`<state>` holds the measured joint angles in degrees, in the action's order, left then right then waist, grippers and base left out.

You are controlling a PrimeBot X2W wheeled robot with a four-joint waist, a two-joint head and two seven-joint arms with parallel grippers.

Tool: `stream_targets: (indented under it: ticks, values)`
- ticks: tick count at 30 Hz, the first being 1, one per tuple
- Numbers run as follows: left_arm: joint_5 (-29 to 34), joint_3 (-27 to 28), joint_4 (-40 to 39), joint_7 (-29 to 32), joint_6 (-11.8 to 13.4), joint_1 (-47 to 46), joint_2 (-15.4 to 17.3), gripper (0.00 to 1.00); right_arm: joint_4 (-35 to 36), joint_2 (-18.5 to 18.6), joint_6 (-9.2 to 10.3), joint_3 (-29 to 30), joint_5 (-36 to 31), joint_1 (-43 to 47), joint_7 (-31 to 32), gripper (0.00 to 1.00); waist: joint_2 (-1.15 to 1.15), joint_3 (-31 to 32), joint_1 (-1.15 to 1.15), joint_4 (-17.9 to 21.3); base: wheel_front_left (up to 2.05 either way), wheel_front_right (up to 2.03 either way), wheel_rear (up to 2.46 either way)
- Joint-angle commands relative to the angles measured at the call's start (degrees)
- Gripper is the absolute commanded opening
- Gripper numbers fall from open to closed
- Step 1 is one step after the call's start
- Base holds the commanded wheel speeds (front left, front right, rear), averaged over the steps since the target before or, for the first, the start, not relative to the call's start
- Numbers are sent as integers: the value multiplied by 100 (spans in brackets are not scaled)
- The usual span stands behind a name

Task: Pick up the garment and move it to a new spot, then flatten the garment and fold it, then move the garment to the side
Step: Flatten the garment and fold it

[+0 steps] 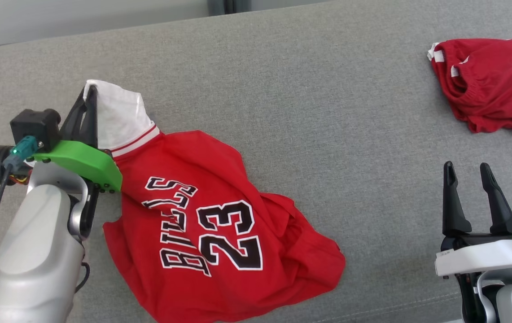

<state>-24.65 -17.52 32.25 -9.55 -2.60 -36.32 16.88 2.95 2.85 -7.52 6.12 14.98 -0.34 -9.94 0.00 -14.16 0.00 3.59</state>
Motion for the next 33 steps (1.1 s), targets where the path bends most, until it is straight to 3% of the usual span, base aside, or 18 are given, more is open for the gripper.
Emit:
stream_targets:
  ticks: [1, 7, 14, 20, 33]
  values:
    - [-44, 7, 154, -180, -44, -75, -78, 100, 9, 9, 6, -12, -54, -68, -30, 100, 0, -28, 0, 19, 0, 0, 0]
    - [86, 131, 135, -545, 144, 412, -299, 100, 162, 9, 6, -144, -194, -50, 52, 100, 0, 132, 0, -92, 0, 0, 0]
    - [461, 582, -1384, -561, 590, 1751, -467, 100, 378, 11, 6, -295, -360, 128, 272, 100, 0, 465, 0, -306, 0, 0, 0]
    - [551, 806, -2202, -562, 829, 2864, -514, 100, 502, 24, 6, -432, -430, 251, 459, 100, 0, 728, 0, -460, 0, 0, 0]
    - [509, 796, -2686, -483, 914, 3514, -389, 100, 524, 83, 7, -460, -382, 384, 615, 100, 0, 916, 0, -558, 0, 0, 0]
